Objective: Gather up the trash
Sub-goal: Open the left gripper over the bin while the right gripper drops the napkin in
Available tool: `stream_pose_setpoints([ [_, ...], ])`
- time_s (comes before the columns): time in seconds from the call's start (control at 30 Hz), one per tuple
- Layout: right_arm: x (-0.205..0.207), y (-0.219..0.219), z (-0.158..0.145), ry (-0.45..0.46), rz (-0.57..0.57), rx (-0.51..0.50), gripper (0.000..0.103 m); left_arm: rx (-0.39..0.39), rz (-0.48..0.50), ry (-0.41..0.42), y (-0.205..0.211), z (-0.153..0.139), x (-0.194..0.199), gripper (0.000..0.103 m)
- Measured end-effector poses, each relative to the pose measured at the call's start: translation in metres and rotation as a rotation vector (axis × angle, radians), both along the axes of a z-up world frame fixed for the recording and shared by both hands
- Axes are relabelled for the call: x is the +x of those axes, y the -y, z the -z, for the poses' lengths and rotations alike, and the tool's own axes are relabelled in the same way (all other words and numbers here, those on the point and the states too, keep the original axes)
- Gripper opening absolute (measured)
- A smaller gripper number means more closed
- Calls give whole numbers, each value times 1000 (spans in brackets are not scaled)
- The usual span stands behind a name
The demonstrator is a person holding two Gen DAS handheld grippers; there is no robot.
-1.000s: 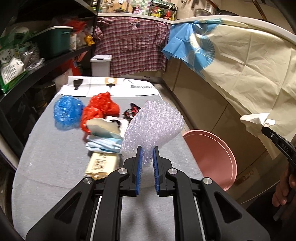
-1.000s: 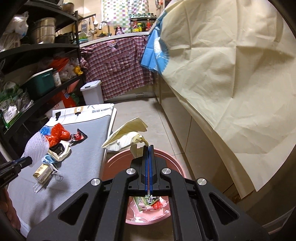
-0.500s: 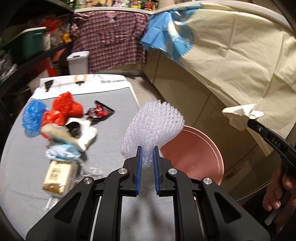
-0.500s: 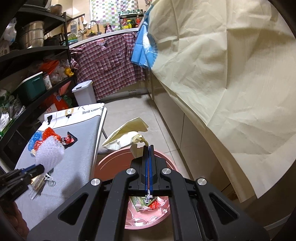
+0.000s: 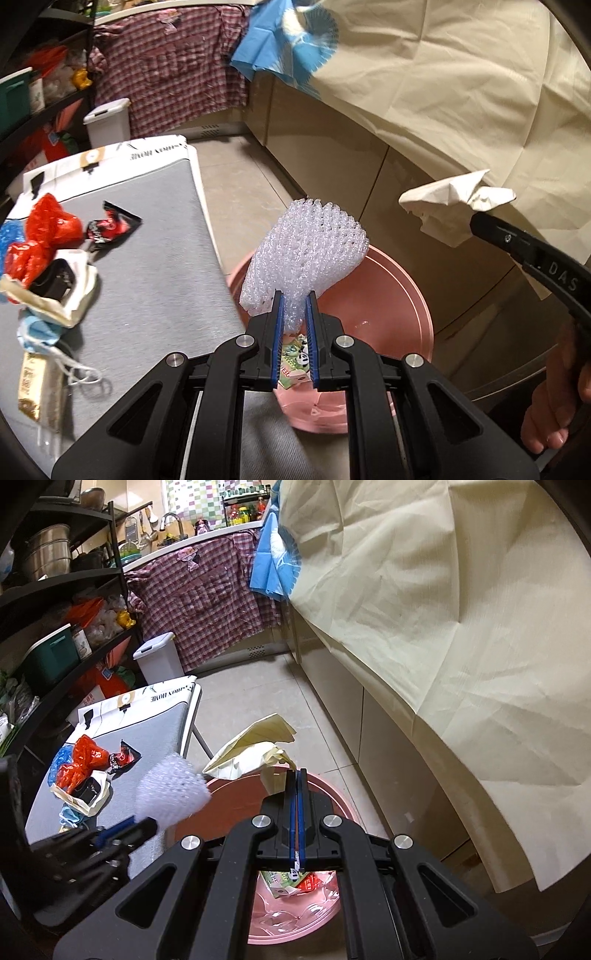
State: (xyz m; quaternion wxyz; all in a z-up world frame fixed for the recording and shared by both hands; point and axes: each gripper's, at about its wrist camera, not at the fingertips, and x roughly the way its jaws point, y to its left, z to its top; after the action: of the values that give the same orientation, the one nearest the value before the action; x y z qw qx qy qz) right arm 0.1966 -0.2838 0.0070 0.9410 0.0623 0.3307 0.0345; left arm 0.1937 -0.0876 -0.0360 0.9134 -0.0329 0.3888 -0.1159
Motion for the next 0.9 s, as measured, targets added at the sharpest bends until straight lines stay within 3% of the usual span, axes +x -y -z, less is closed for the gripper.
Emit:
stream_pose_setpoints([
  [0.17, 5, -3, 5, -11, -2, -14, 4, 2, 31, -35, 7, 11, 10, 12],
  [0.27, 10, -4, 10, -37, 8, -25, 7, 11, 39, -66, 7, 18, 16, 19],
  [0.33, 13, -4, 13, -52, 18, -30, 22, 9, 37, -86, 5, 23, 17, 35],
  [0.37, 13, -3, 13, -47, 21, -30, 33, 1, 36, -89, 3, 23, 17, 38],
  [0.4, 13, -3, 12, -43, 20, -28, 37, -5, 35, -89, 1, 23, 16, 39],
  [0.6, 13, -4, 13, -42, 20, -30, 38, -25, 28, -69, -8, 15, 9, 39],
  [0.9, 1, -11, 4, 8, -5, -42, 38, -13, 0, -4, -29, -20, -13, 39],
])
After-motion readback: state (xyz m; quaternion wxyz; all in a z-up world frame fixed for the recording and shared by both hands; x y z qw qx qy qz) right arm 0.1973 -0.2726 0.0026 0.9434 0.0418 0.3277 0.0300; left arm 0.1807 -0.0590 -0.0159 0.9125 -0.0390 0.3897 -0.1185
